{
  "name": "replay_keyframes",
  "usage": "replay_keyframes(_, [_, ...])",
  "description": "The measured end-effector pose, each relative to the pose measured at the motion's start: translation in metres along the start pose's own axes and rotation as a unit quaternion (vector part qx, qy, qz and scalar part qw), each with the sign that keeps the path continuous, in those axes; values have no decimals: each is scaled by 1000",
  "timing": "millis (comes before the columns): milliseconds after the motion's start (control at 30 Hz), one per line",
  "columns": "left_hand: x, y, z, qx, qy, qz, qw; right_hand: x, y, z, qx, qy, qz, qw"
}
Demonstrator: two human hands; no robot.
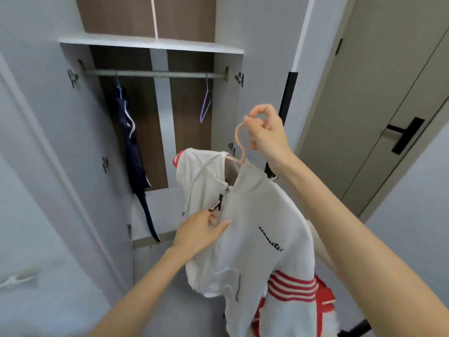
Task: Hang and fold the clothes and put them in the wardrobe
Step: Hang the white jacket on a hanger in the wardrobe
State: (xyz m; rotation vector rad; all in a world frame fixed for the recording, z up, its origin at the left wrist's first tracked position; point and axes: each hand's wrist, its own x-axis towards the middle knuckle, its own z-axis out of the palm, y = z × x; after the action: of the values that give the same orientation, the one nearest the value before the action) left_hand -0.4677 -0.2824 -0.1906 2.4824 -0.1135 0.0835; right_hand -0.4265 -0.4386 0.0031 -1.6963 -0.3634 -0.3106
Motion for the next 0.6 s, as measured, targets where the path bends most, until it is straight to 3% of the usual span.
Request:
replay_keyframes(167, [12, 3, -45, -12, 137, -1, 991, 4, -17, 45, 33, -54, 21, 998])
replay_keyframes(433, [28, -12, -69, 31, 207, 8, 978, 14, -34, 82, 58, -85, 62, 993])
replay_keyframes(600, [24, -16, -68, 31, 209, -36, 977, 18, -32, 89, -75, -132, 65, 986])
